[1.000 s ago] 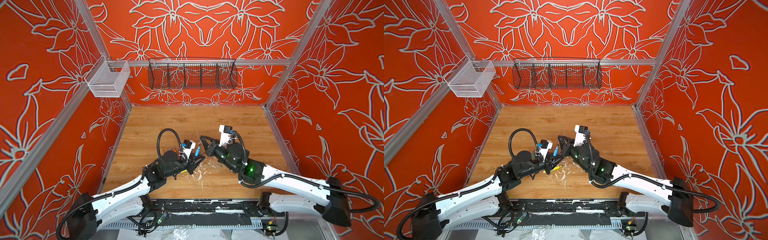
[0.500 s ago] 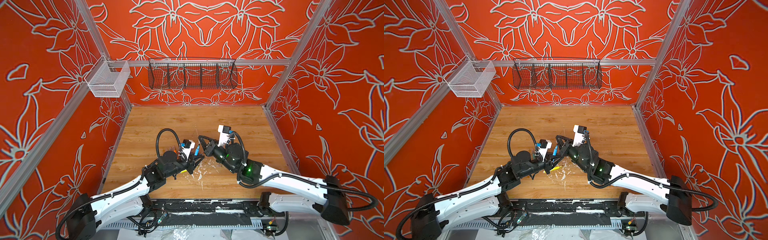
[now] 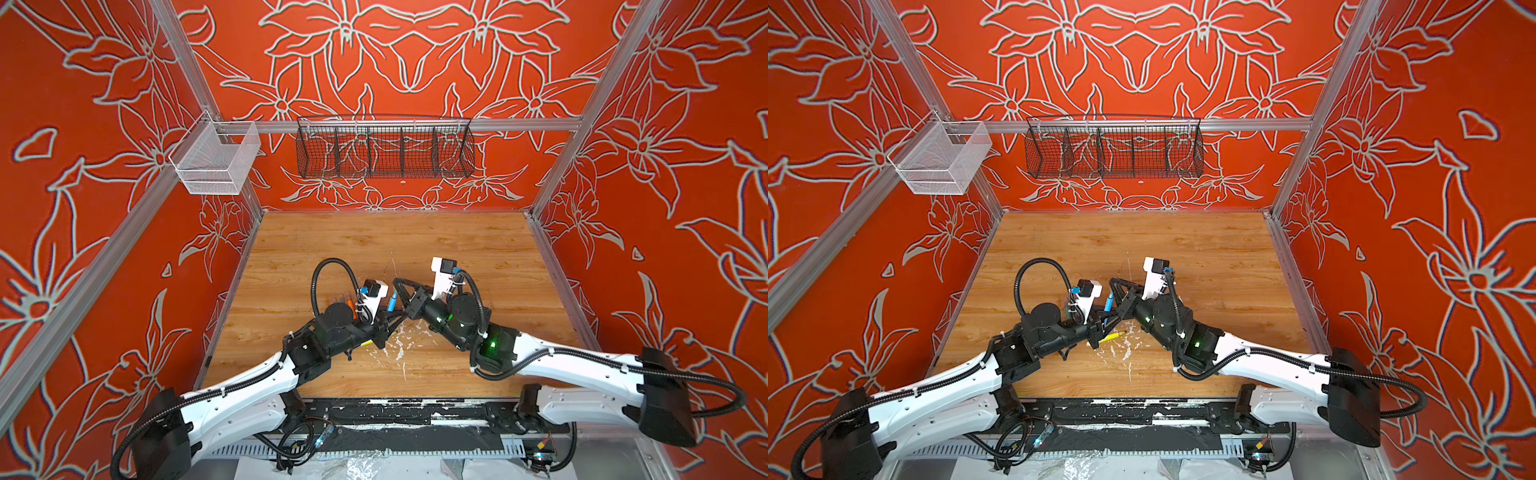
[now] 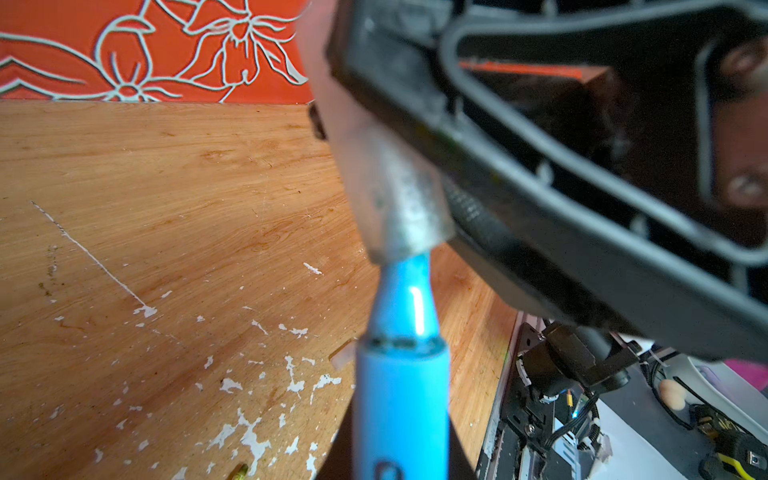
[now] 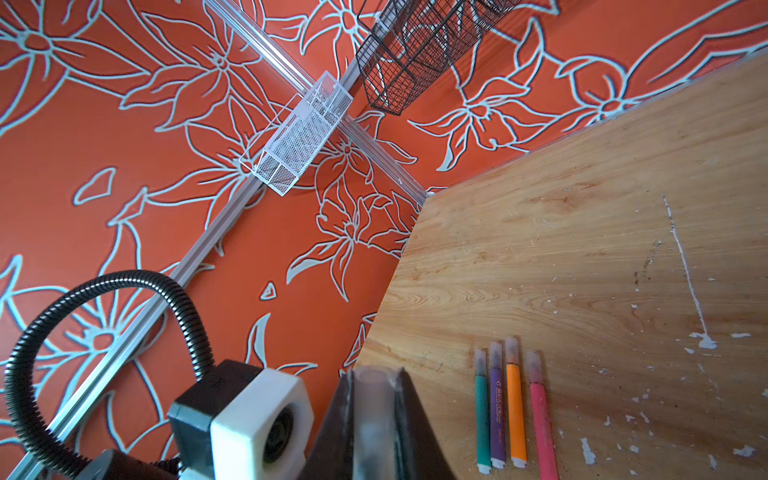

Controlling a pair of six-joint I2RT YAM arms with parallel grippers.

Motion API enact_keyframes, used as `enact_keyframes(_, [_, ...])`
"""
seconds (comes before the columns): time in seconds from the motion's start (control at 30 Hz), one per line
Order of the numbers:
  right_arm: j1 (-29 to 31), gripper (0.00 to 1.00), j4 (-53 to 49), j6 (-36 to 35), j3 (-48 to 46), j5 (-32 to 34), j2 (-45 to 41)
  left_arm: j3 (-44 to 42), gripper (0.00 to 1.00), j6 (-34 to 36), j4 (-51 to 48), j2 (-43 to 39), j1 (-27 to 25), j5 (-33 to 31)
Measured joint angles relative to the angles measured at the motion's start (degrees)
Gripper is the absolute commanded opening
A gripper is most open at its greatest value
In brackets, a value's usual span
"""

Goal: Insert the pens into the pen caps
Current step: 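Lower the cap in the right gripper down over the blue marker tip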

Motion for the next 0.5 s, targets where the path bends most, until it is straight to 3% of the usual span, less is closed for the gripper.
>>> enact_keyframes(0.5, [10.9,0.00,0.8,-3.3,0.2,21.5,3.7,-0.1,0.00,-2.2,-3.8,-1.0,0.5,1.1])
